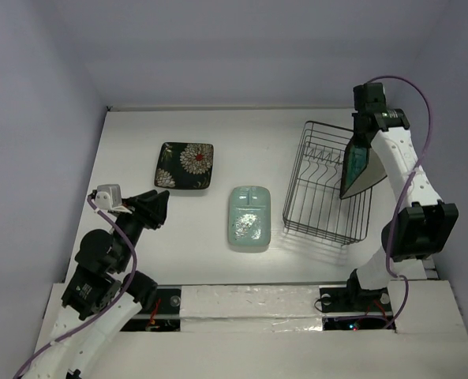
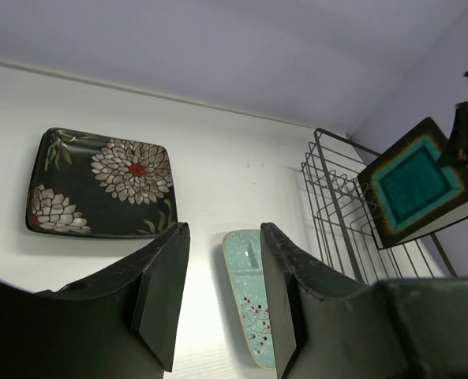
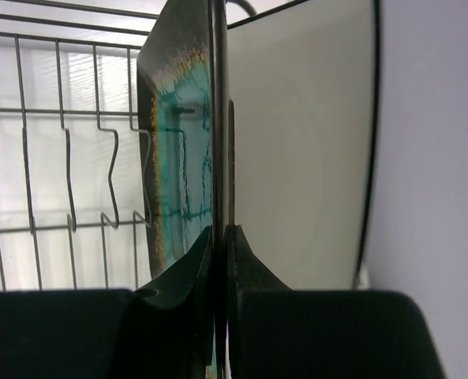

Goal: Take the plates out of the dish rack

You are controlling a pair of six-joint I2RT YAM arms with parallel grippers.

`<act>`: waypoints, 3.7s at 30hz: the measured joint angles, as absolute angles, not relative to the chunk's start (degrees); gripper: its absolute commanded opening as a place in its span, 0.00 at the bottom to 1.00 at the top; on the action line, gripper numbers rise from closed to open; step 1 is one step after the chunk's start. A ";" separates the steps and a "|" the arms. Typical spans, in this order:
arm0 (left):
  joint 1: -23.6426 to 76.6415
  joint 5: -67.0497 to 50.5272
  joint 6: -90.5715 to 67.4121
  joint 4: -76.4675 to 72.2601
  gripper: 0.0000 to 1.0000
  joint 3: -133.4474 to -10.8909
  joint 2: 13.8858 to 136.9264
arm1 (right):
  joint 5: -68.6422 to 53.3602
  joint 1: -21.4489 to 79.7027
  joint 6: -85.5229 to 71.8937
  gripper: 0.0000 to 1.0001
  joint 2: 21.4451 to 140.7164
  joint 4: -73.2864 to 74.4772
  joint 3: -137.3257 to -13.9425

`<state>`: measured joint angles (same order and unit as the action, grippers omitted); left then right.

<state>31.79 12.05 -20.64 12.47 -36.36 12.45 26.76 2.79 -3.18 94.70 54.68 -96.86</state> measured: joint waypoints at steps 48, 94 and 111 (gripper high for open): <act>31.79 12.05 -20.71 12.36 0.37 -36.36 13.54 | 4.54 43.46 -59.51 0.00 129.01 -1.10 -101.82; 31.79 12.05 -20.71 12.34 0.37 -36.36 12.78 | 7.31 43.57 -50.98 0.88 135.17 22.35 -115.81; 31.79 12.05 -20.71 12.34 0.37 -36.36 12.14 | 13.34 42.04 -41.78 0.40 120.38 25.78 -104.14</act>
